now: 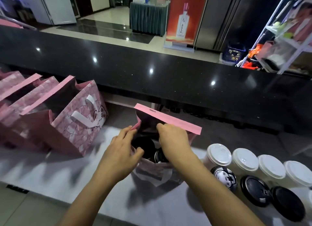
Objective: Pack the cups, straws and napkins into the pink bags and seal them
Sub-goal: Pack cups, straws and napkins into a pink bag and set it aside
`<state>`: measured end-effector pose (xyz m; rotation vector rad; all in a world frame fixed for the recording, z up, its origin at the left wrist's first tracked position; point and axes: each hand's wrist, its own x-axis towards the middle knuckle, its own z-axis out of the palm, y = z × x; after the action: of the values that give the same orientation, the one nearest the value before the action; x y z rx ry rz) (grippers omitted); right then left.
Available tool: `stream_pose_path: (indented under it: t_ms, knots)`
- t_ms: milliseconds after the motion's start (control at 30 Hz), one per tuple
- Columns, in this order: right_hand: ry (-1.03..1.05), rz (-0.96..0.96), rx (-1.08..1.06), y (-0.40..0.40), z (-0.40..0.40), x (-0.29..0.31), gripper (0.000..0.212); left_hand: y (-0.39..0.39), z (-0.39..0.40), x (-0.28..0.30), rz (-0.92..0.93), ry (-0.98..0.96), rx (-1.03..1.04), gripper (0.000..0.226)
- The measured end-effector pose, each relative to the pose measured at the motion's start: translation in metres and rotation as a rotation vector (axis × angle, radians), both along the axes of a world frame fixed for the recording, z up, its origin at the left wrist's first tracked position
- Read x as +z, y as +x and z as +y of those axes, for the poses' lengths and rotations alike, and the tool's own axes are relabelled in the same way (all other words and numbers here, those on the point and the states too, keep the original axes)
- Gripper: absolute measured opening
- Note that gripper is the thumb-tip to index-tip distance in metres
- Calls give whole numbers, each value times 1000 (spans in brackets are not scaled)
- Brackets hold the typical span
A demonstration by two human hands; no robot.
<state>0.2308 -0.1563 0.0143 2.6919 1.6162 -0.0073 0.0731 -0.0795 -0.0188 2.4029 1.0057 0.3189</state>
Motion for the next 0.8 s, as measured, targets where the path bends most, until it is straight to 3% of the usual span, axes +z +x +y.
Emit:
stream_pose_path:
  t_ms: [233,367,533,667,800]
  knots:
    - [-126,-9,4,35,18,-24,24,-7,-1,-2,-138,-84,-20,81]
    - [-29,128,49,47,7,-26,19,-7,-5,2,-47,7,-36,70]
    - [265,279,127,35,-31,-10,28,0,-7,9,12,251,-74,50]
    - [584,165,83,36,-69,-10,27,19,-24,21,-65,406,-157,38]
    - [638,86,-44,49,-113,-17,25,50,-57,27,-145,465,-288,30]
